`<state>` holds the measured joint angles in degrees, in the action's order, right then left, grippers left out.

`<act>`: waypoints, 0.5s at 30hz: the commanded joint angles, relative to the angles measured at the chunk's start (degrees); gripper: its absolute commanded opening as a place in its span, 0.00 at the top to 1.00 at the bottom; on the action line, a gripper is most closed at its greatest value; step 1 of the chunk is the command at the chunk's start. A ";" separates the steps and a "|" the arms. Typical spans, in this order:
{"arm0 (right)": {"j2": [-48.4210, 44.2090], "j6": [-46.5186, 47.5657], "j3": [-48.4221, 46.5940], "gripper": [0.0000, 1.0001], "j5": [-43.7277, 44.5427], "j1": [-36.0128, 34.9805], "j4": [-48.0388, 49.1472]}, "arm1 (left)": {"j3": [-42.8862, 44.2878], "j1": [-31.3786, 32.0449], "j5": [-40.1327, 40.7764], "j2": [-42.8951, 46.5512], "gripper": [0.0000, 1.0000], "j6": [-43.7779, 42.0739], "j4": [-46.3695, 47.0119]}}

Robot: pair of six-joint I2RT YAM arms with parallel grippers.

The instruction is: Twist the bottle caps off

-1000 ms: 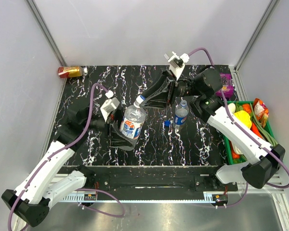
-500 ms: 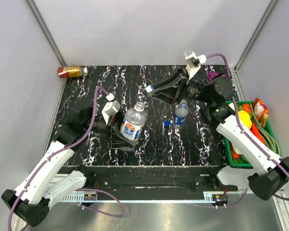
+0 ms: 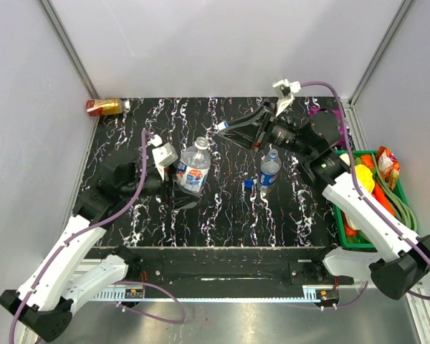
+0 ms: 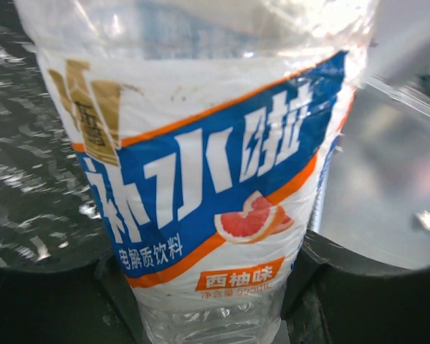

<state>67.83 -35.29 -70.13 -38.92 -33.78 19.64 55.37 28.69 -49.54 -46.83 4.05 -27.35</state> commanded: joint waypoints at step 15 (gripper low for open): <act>24.00 11.20 -8.71 1.00 5.68 0.03 -33.16 | -0.09 -0.03 43.74 8.77 1.00 -1.33 -3.94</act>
<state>86.78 -27.11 -75.13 -35.05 -33.69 -5.37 55.33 28.69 -11.33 -39.31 3.05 -33.67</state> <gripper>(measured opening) 0.376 0.623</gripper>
